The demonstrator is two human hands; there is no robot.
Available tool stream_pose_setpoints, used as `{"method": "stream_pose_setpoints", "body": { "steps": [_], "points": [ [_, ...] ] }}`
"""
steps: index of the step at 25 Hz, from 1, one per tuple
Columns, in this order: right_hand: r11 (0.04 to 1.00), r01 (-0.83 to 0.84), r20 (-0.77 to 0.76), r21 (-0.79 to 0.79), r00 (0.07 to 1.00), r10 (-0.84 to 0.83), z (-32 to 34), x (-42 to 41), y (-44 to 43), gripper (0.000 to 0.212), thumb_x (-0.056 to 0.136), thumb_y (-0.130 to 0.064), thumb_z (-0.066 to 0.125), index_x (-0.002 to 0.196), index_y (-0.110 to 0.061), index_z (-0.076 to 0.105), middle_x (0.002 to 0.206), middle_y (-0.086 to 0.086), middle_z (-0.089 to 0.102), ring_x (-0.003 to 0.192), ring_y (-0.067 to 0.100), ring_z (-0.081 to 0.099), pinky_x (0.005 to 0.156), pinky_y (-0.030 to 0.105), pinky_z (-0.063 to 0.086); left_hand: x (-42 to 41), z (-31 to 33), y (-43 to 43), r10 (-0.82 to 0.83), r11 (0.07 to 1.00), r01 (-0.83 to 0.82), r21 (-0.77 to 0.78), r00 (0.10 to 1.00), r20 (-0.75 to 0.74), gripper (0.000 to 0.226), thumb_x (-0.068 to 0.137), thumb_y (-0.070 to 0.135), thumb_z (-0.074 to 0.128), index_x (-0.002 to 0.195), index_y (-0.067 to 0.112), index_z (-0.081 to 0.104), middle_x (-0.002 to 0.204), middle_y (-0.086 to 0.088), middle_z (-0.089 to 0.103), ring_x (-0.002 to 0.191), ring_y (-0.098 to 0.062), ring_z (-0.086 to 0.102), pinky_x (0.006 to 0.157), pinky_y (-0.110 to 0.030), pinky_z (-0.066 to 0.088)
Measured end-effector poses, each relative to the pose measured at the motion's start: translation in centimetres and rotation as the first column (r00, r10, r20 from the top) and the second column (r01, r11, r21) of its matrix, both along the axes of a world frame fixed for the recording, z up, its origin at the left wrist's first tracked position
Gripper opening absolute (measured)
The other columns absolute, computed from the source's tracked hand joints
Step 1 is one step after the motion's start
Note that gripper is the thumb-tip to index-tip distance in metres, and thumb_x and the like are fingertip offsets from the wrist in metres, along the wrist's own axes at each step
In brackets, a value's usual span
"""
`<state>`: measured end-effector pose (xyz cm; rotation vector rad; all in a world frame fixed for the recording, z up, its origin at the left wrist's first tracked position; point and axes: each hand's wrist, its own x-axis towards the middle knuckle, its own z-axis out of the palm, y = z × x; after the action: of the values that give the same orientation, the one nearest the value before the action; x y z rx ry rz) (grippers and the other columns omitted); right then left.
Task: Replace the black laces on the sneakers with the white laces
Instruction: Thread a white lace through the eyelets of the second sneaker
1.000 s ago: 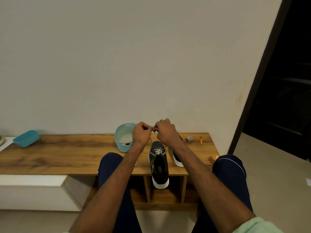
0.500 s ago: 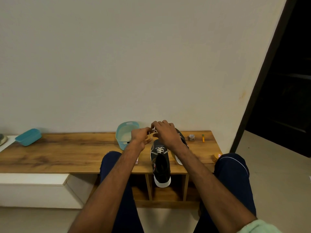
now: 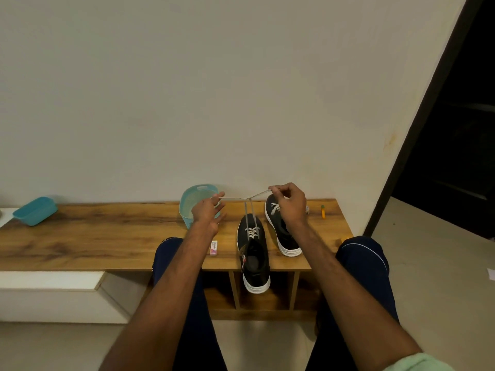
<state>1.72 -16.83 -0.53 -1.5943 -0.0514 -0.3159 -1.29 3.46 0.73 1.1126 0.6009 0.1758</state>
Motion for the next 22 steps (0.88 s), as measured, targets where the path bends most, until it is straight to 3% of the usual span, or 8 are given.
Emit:
{"method": "stream_pose_setpoints", "body": {
  "steps": [3,6,9,12,14,15,18,22],
  "points": [
    [0.966,0.103,-0.188,0.237,0.980,-0.059,-2.9,1.9,-1.8,0.008,0.095,-0.011,0.064,0.088,-0.010,0.060,0.093,0.010,0.075,0.088,0.022,0.072,0.081,0.041,0.060,0.1,-2.2,1.8,0.112,0.991,-0.112,-0.077,0.994,-0.004,0.028,0.103,0.017,0.049,0.124,0.002,0.060,0.114,-0.001,0.071,0.094,-0.015,0.068,0.070,-0.035,0.057],
    [0.892,0.242,-0.348,0.382,0.932,-0.104,-5.4,3.1,-5.1,0.013,0.098,-0.010,0.059,0.105,0.001,0.059,0.106,0.019,0.073,0.089,0.022,0.072,0.078,0.035,0.060,-0.2,-4.3,4.3,0.227,0.964,-0.235,-0.122,0.971,-0.073,0.032,0.104,0.013,0.043,0.134,0.003,0.049,0.124,-0.006,0.065,0.107,-0.024,0.066,0.081,-0.040,0.055],
    [0.862,0.372,-0.419,0.343,0.882,-0.214,-7.2,2.8,-9.0,0.003,0.099,-0.010,0.059,0.096,-0.009,0.058,0.107,0.016,0.070,0.085,0.017,0.071,0.070,0.026,0.058,-0.1,-6.2,6.0,0.336,0.939,-0.324,0.117,0.934,-0.117,0.020,0.101,0.016,0.053,0.116,0.004,0.056,0.110,-0.005,0.070,0.094,-0.023,0.070,0.071,-0.037,0.059],
    [0.937,0.333,-0.386,0.110,0.883,-0.268,-8.6,2.7,-9.9,0.003,0.097,-0.013,0.062,0.095,-0.012,0.059,0.108,0.016,0.070,0.078,0.016,0.069,0.070,0.031,0.059,-0.6,-7.5,5.7,0.305,0.810,-0.181,0.558,0.942,-0.138,0.015,0.095,0.024,0.063,0.101,0.011,0.059,0.102,-0.007,0.068,0.094,-0.024,0.067,0.075,-0.037,0.056],
    [0.957,0.123,-0.301,-0.262,0.932,-0.202,-8.9,2.1,-9.1,0.006,0.095,-0.014,0.064,0.100,-0.012,0.061,0.107,0.011,0.069,0.088,0.019,0.066,0.075,0.034,0.055,-1.3,-8.9,5.3,0.164,0.568,0.086,0.818,0.963,-0.215,0.017,0.094,0.025,0.063,0.104,0.012,0.058,0.106,-0.008,0.066,0.099,-0.026,0.062,0.077,-0.033,0.046],
    [0.895,0.028,-0.255,-0.446,0.954,-0.157,-9.1,1.6,-8.6,0.011,0.094,-0.013,0.064,0.105,-0.011,0.062,0.111,0.007,0.066,0.098,0.020,0.062,0.081,0.032,0.050,-1.8,-9.5,5.0,0.094,0.426,0.197,0.883,0.961,-0.260,0.020,0.094,0.024,0.063,0.110,0.012,0.057,0.110,-0.007,0.065,0.103,-0.027,0.061,0.078,-0.034,0.044],
    [0.645,-0.079,-0.080,-0.760,0.996,0.027,-9.3,-0.2,-6.4,0.031,0.095,-0.011,0.059,0.126,-0.011,0.056,0.131,0.005,0.052,0.124,0.021,0.045,0.099,0.031,0.041,-2.1,-10.6,3.1,-0.145,0.163,0.308,0.937,0.947,-0.286,0.043,0.094,0.020,0.063,0.134,0.016,0.048,0.134,-0.006,0.056,0.123,-0.024,0.052,0.096,-0.039,0.047],
    [0.520,-0.281,-0.132,-0.806,0.943,0.305,-10.5,-0.8,-2.6,0.033,0.100,-0.016,0.053,0.133,-0.012,0.053,0.134,0.006,0.054,0.126,0.019,0.045,0.102,0.029,0.038,-0.9,-11.8,0.1,-0.356,0.139,0.388,0.911,0.878,-0.320,0.050,0.098,0.009,0.052,0.145,0.023,0.043,0.146,-0.001,0.049,0.131,-0.020,0.048,0.103,-0.036,0.043]
  ]
}}
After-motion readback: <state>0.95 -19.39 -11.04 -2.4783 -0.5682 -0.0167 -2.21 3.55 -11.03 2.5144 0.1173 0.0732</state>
